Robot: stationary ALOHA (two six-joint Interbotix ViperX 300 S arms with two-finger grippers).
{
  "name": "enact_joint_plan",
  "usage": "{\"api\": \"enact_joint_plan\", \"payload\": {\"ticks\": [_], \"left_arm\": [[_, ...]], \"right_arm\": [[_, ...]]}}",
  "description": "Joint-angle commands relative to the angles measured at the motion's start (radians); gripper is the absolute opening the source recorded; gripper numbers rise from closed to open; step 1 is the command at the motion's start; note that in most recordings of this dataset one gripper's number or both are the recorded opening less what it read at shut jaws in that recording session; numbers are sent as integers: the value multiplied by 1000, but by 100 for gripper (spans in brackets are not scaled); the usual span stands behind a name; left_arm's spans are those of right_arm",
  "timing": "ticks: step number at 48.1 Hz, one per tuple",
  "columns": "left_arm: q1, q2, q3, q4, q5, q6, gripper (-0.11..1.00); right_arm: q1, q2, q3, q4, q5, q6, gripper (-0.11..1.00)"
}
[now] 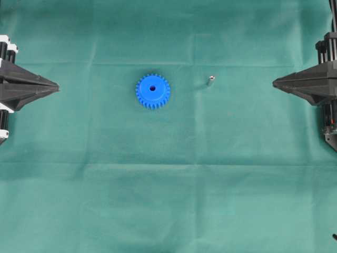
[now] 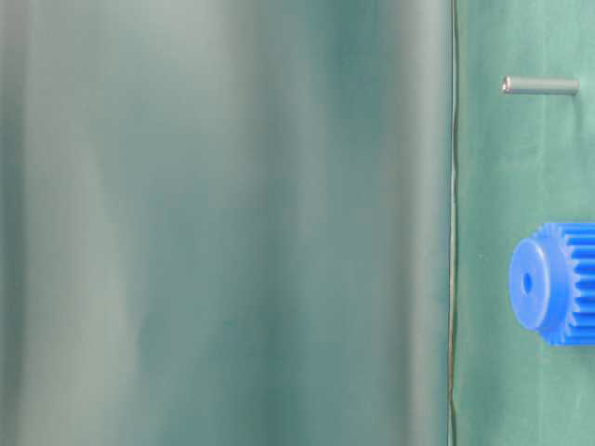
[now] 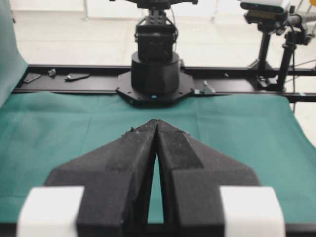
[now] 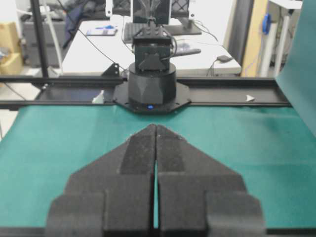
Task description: Insert the shaft placed at a random location into the center hole of the medium gear at another random location.
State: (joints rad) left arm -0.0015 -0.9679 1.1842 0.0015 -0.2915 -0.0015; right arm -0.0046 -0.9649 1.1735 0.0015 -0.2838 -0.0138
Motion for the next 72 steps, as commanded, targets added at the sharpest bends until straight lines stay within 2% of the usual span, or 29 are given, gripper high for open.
{"api": "enact_joint_plan", "payload": {"ticks": [1,9,27,30,35,42,46,52,61,72], "left_arm": [[-2,8,-29,12,-3,-5,0],[-3,6,-29,12,3,-5,0],[-3,6,-28,12,6,-6,0],[-3,6,-28,12,8,-6,0],[-3,6,-29,12,11,-6,0],[-3,6,-28,12,11,-6,0],[-3,8,-28,12,11,-6,0],[-3,6,-28,12,12,-6,0],[-3,6,-26,12,12,-6,0],[-3,8,-26,12,15,-6,0]], "right_arm": [[-3,14,-18,-5,-12,0,1],[-20,31,-32,-2,28,6,1],[-61,126,-21,-2,21,5,1],[-72,153,-20,-2,17,5,4],[-98,218,-17,0,0,5,25],[-129,344,-15,-5,-48,-6,70],[-146,419,-17,-5,-83,-14,90],[-175,531,-18,-5,-149,-20,84],[-210,675,-23,-2,-253,-21,85],[-229,816,-41,8,-318,-21,85]]}}
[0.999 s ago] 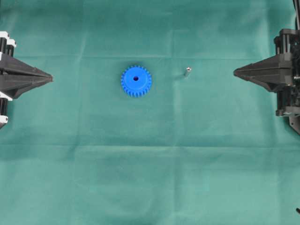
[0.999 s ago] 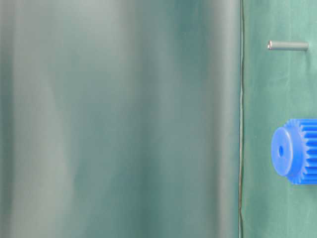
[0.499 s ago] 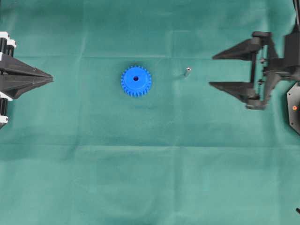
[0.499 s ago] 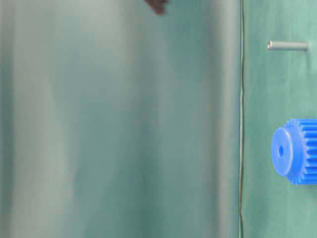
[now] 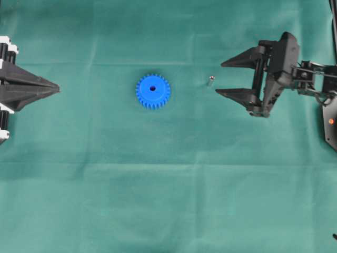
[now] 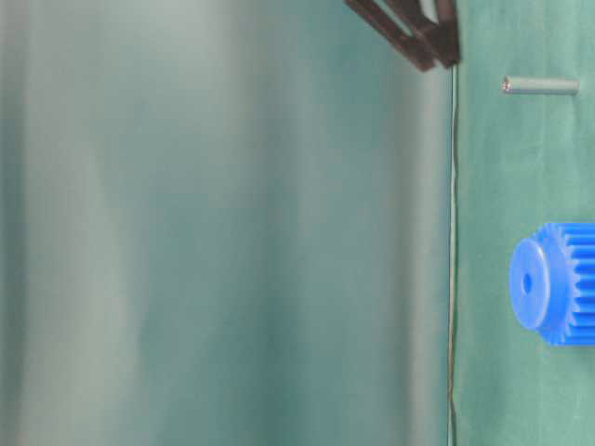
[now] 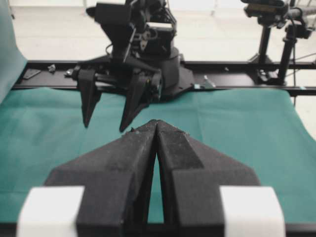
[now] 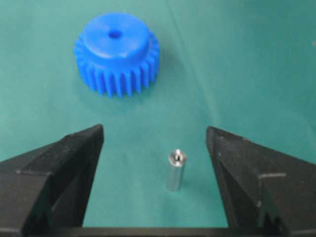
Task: Insert the shaft placed at a random location into the center hole of the medium gear at another random location.
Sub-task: 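Move the open right gripper left toward the silver shaft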
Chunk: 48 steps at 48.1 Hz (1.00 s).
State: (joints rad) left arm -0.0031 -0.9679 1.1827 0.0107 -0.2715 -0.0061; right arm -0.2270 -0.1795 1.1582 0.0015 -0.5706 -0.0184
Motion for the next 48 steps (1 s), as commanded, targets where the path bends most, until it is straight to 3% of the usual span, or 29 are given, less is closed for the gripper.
{"api": "enact_joint_plan", "payload": {"ticks": [1,17,38,42,48], "left_arm": [[-2,8,-23,3,-5,-2,0],[-2,8,-25,3,3,-2,0],[-2,8,-23,3,11,-3,0],[-2,9,-23,3,11,-3,0],[-2,8,-25,3,11,-3,0]], "right_arm": [[-6,43,-32,9,-32,-17,85],[-20,179,-64,17,-84,-17,85],[-29,215,-72,18,-104,-17,82],[-29,215,-74,18,-104,-17,74],[-29,218,-77,17,-103,-17,40]]}}
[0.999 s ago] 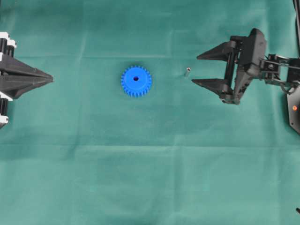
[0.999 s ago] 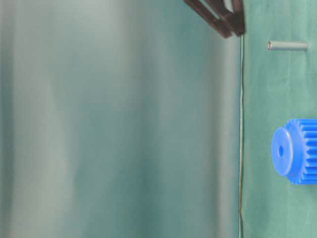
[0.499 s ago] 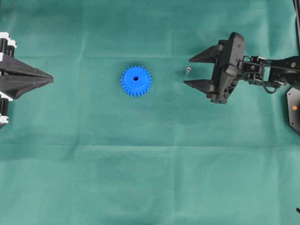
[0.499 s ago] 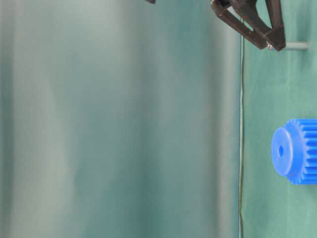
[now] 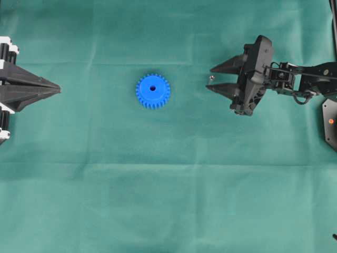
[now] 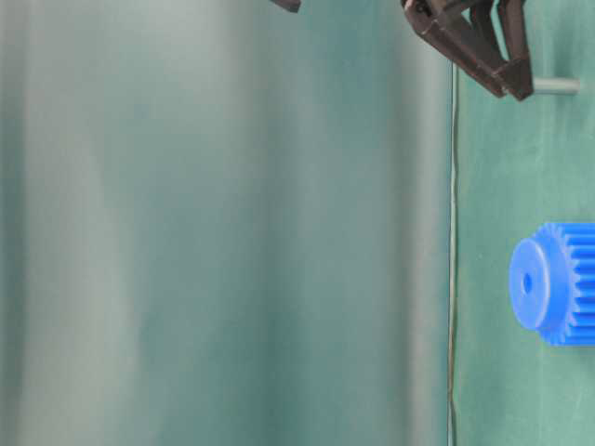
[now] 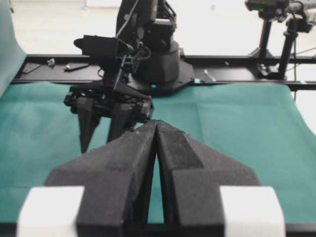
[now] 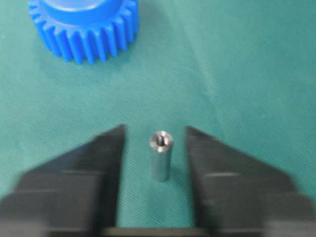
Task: Insert the shaft placed at a random location into the center hole of the medium gear at another random location.
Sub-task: 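Move the open right gripper left toward the silver shaft, then close the right gripper on the silver shaft and lift it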
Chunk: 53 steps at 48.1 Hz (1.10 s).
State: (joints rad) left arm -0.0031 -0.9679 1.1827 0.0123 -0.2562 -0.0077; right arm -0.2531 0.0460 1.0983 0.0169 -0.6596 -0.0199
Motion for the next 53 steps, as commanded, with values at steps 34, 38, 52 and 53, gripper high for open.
{"api": "enact_joint_plan", "payload": {"ticks": [34,38,52,53], "left_arm": [[-2,8,-25,2,-5,-6,0],[-2,6,-25,2,-5,-6,0],[-2,6,-25,2,12,-6,0],[-2,6,-25,2,12,-6,0]], "right_arm": [[-3,-89,-25,3,63,-15,13],[-3,-147,-32,3,112,-15,13],[-3,-261,-44,3,221,-17,13],[-3,-262,-44,3,221,-15,13]]}}
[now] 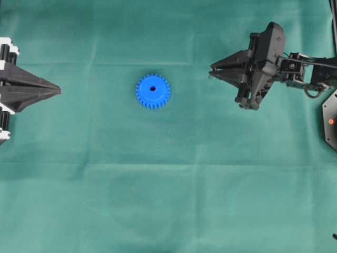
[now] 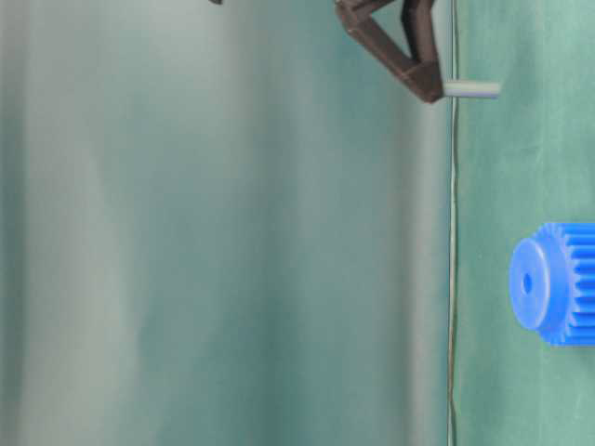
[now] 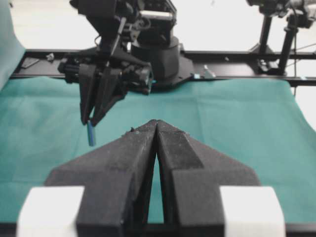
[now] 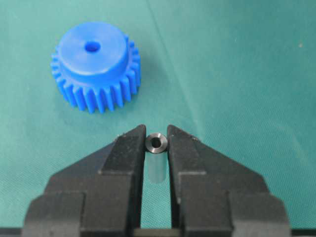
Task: Insert the shaft placed at a random location into the center hole of the medium gear at another random location.
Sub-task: 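Close the right gripper on the silver shaft and lift it, then carry the shaft with the right gripper over the blue gear's center hole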
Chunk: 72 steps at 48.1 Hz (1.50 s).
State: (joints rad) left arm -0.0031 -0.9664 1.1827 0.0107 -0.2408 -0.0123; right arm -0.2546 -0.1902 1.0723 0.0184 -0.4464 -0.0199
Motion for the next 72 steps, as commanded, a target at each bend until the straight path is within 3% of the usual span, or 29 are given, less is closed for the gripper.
{"api": "enact_joint_plan", "payload": {"ticks": [1,27,72], "left_arm": [[-2,5,-25,3,-3,-2,0],[-2,3,-25,3,-2,-2,0],[-2,3,-25,3,0,-2,0]], "right_arm": [[-2,-25,-17,2,8,-17,13],[11,12,-60,2,8,-15,13],[118,278,-430,0,71,-11,13]]}}
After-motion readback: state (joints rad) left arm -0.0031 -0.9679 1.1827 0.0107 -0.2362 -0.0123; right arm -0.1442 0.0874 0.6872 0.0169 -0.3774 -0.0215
